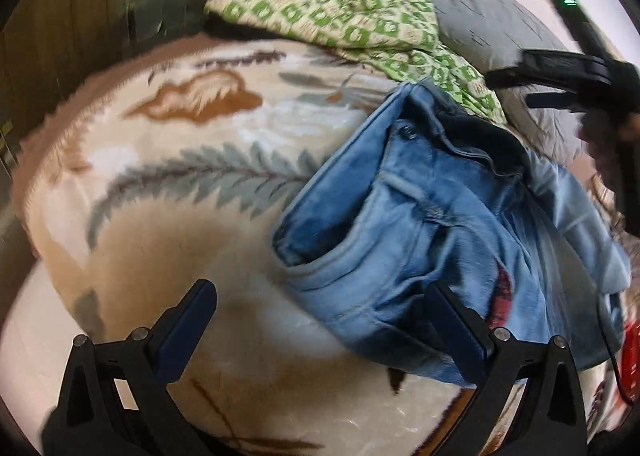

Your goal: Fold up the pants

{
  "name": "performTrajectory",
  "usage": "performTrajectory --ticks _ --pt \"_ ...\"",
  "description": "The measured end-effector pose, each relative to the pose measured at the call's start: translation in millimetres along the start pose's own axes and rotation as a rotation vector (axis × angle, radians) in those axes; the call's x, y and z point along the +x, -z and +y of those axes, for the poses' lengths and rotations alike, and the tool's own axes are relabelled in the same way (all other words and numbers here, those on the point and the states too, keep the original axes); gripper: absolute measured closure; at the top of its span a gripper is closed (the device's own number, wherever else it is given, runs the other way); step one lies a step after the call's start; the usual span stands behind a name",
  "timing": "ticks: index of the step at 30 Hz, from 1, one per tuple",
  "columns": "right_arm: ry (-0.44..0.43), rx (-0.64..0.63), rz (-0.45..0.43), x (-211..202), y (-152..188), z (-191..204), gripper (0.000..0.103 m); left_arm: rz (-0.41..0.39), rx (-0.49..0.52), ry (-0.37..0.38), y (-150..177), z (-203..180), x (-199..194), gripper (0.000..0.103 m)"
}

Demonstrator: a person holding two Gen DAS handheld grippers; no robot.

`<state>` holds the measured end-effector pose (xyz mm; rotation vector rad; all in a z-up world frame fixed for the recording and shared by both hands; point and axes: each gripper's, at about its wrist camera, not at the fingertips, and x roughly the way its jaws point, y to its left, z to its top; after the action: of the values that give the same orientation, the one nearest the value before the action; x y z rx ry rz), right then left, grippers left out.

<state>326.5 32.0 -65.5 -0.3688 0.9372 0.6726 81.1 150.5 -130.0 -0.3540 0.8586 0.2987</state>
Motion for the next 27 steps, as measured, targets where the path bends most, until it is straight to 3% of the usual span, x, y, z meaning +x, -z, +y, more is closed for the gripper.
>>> performTrajectory --ticks 6,10,12,13,14,15,17,20,24,27 --pt "0.022 0.018 0.110 71.6 -48.5 -1.7 0.003 -0.092 -0.023 0.058 6.0 10.7 5.2 0.000" --pt "-0.018 0.069 0.158 103.6 -62.4 -8.0 0.003 -0.116 0.000 0.067 5.6 8.9 5.2 0.000" --pt "-0.034 0.074 0.189 118.4 -63.8 -8.1 0.008 -0.121 0.007 0.091 5.9 8.0 1.6 0.002" --pt "-0.048 0.074 0.210 126.2 -63.1 -7.4 0.021 -0.129 0.010 0.108 5.8 6.2 0.1 0.007" --pt "-0.050 0.074 0.232 132.6 -61.8 -5.6 0.034 -0.135 0.019 0.118 6.9 4.7 -2.8 0.029" --pt "-0.039 0.069 0.250 137.9 -59.5 -4.2 0.040 -0.133 0.039 0.133 7.8 2.4 -3.5 0.064" --pt "-0.006 0.010 0.263 140.9 -54.4 1.0 0.063 -0.098 0.066 0.178 9.1 -1.1 0.4 0.081" --pt "-0.016 0.006 0.245 130.1 -51.5 -3.9 0.075 -0.116 0.081 0.191 8.1 -3.8 -5.4 0.083" --pt "0.004 -0.005 0.172 102.8 -55.7 -3.7 0.078 -0.176 0.071 0.213 -1.0 0.2 -20.6 0.083" --pt "0.033 -0.041 0.068 67.1 -74.7 8.0 0.079 -0.240 0.073 0.220 -16.3 3.2 -35.8 0.083"
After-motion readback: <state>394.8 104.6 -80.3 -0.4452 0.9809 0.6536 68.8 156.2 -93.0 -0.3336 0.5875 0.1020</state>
